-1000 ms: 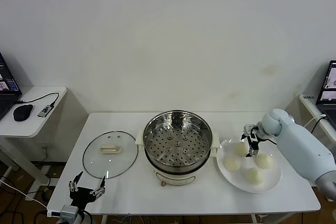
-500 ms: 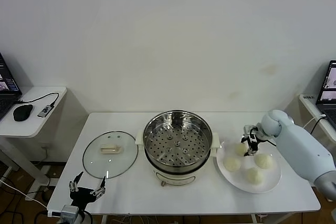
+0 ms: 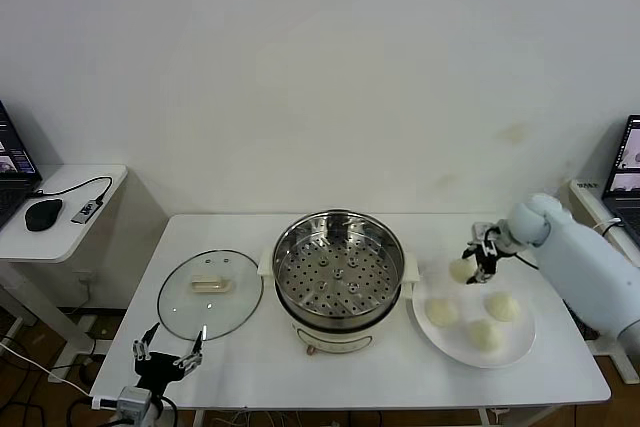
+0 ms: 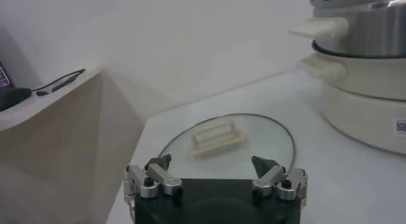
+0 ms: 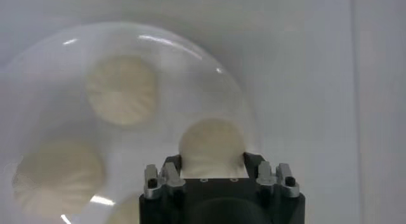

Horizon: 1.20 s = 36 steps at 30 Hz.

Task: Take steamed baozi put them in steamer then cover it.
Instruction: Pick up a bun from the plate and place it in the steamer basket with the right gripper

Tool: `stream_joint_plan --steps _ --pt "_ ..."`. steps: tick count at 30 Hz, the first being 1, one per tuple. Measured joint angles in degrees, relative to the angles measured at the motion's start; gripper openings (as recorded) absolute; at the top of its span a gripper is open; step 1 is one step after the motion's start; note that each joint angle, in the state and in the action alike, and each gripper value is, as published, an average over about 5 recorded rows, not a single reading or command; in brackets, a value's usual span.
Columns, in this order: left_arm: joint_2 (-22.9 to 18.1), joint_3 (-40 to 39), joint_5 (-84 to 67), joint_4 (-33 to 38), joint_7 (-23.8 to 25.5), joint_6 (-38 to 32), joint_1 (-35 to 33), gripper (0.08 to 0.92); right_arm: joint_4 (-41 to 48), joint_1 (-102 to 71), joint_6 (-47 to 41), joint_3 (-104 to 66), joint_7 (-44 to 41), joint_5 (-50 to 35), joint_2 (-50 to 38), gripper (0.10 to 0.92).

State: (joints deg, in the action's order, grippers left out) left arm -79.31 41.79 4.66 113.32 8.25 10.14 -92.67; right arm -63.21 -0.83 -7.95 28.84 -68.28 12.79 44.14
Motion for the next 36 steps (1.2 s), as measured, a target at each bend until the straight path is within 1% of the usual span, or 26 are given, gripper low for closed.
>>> stream_joint_plan --steps 7,12,16,20,23,29,36 --pt "-0.08 0.22 -0.42 0.79 -0.3 -0.06 -0.02 0.823 -0.2 10.62 -0.52 8.36 -2.3 -6.76 2.23 0.611" --pt "-0.15 0.8 -0.84 1.42 -0.72 -0.11 -0.1 0.823 2.9 17.63 2.38 13.28 -4.5 -11.4 6.62 0.611" --pt "-0.26 1.35 -1.17 1.89 -0.91 -0.13 -0.39 0.823 7.62 22.53 9.18 15.98 -7.17 -14.78 11.52 0.611" --pt "-0.46 1.68 -1.32 2.14 -1.11 -0.14 -0.65 0.823 12.02 25.8 18.6 17.81 -10.23 -16.83 16.33 0.611" --pt "-0.68 1.72 -1.32 2.29 -1.2 -0.14 -0.85 0.823 13.69 27.24 25.52 19.0 -12.07 -17.54 18.93 0.611" --pt "-0.88 2.06 -1.34 2.71 -1.3 -0.16 -1.28 0.823 14.24 28.57 37.37 20.42 -14.14 -17.1 22.79 0.615" --pt "-0.69 2.25 -1.38 2.76 -1.29 -0.15 -1.58 0.823 12.15 28.6 45.77 21.96 -15.1 -13.81 25.49 0.612"
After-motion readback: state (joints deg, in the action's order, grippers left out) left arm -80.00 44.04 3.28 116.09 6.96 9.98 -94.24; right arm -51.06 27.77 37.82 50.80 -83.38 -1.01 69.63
